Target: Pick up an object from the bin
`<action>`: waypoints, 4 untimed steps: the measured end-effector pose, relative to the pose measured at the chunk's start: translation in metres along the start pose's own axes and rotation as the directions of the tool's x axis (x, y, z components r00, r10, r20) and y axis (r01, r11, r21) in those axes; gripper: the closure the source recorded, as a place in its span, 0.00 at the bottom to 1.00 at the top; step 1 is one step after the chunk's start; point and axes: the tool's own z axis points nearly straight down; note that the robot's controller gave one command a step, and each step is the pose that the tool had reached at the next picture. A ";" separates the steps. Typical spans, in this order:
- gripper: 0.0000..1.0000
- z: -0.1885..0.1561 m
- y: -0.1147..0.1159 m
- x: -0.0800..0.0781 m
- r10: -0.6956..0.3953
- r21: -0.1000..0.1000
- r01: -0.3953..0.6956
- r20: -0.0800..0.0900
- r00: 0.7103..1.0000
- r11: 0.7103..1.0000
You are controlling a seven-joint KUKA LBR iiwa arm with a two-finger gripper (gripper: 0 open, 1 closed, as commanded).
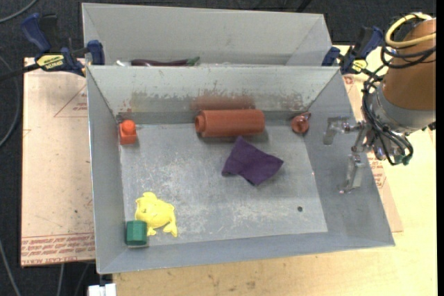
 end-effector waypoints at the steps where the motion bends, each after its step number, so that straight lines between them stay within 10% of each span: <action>1: 0.00 0.028 0.045 -0.008 -0.009 0.001 0.009 0.000 1.000 1.000; 3: 0.00 0.112 0.106 -0.019 -0.186 0.001 0.186 0.003 0.983 0.983; 4: 1.00 0.145 0.150 -0.071 -0.401 0.000 0.401 0.009 0.916 0.916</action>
Offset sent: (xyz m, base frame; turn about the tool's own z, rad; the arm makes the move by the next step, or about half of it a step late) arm 0.0114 0.0880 -0.0708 -0.0805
